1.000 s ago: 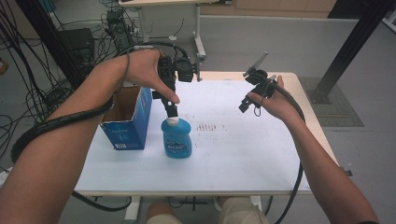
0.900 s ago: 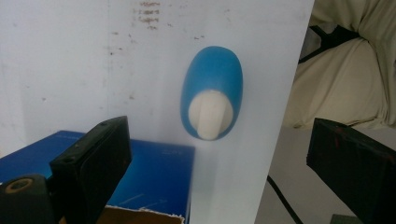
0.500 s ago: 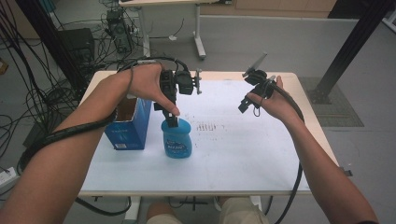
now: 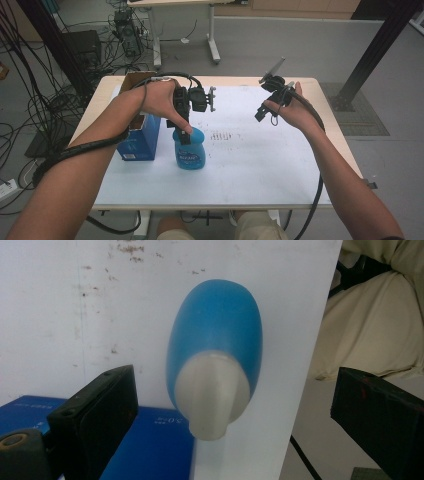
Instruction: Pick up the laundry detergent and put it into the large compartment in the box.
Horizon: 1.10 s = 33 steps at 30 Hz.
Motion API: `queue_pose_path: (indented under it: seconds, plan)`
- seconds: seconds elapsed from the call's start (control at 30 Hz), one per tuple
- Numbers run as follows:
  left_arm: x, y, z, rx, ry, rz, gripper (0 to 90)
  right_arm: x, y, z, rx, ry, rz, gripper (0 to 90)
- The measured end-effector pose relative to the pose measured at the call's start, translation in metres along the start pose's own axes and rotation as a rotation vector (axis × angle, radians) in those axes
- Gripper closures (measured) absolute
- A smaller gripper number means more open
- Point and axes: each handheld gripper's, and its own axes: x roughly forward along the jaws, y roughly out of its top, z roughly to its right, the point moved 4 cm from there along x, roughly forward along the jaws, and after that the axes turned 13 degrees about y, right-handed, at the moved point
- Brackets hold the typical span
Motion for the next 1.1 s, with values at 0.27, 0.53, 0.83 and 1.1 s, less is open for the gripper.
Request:
queue_pose_path:
  seconds: [0.27,0.53,0.83,1.1]
  plan:
    - [0.008,0.001,0.002,0.0,0.003,-0.003,5.4,0.001,-0.001,0.001,0.002,0.001,0.003,8.6]
    - [0.018,0.002,0.005,0.0,0.009,-0.011,5.4,0.002,-0.001,0.001,0.003,0.001,0.001,8.6]
    - [0.037,0.003,0.008,-0.003,0.003,-0.03,5.4,0.004,0.0,0.001,0.004,0.004,-0.003,8.6]
    - [0.042,0.005,0.009,-0.001,0.004,-0.032,5.4,0.004,0.0,0.002,0.003,0.003,-0.001,8.6]
